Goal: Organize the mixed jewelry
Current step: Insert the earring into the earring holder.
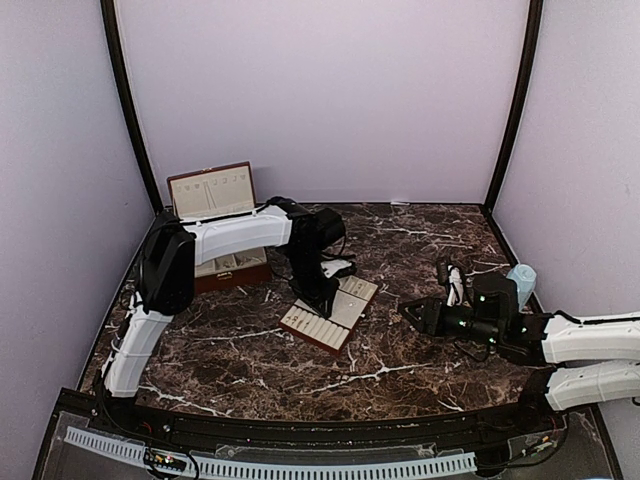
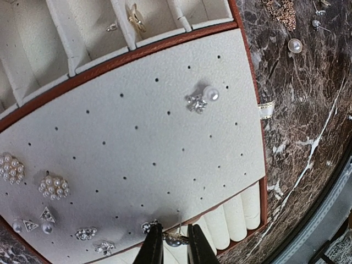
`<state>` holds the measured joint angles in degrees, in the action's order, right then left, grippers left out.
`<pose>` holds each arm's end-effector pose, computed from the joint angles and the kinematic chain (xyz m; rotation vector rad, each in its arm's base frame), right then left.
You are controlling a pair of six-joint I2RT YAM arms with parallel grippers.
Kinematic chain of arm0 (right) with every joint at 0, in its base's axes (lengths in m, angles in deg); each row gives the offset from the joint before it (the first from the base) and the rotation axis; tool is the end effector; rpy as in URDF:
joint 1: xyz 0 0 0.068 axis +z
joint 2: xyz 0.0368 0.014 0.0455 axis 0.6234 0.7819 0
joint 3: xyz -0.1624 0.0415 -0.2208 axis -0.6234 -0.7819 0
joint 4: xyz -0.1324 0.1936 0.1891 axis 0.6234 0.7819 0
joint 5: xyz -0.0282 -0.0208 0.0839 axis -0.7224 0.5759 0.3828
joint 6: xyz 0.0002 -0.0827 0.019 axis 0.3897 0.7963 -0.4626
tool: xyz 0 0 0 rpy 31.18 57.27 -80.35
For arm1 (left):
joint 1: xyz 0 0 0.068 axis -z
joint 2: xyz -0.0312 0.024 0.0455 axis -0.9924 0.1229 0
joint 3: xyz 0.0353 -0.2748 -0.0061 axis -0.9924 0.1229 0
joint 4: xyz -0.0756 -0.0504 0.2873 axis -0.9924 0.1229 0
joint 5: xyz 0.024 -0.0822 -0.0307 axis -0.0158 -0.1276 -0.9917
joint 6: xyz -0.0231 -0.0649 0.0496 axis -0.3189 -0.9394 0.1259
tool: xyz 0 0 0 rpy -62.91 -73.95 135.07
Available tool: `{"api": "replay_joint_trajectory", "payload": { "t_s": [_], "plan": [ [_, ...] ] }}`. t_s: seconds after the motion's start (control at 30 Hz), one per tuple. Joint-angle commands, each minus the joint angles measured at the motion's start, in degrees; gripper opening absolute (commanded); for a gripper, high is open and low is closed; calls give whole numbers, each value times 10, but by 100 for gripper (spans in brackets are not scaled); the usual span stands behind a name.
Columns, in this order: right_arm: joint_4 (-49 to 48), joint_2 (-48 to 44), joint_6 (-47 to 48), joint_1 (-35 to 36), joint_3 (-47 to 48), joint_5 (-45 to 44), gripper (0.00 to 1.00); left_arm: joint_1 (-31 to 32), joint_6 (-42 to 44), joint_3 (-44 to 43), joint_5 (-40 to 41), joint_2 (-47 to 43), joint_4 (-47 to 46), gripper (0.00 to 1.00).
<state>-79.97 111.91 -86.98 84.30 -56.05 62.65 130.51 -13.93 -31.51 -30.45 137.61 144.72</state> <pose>0.1859 0.1959 0.1475 -0.1203 2.0737 1.0247 0.3439 -0.4120 0.1347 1.2458 2.7670 -0.5881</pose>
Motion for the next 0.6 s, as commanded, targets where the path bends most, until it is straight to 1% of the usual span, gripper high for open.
{"api": "replay_joint_trajectory", "payload": {
  "t_s": [0.0, 0.27, 0.57],
  "plan": [
    [-8, -6, 5, -1, -6, -8, 39, 9, 7, -10, 29, 26, 11, 9],
    [-9, 0, 7, -1, -6, -7, 40, 17, 27, -20, 57, 38, 24, 9],
    [-10, 0, 5, 0, -7, -8, 39, 20, 27, -35, 69, 52, 26, 9]
  ]
}}
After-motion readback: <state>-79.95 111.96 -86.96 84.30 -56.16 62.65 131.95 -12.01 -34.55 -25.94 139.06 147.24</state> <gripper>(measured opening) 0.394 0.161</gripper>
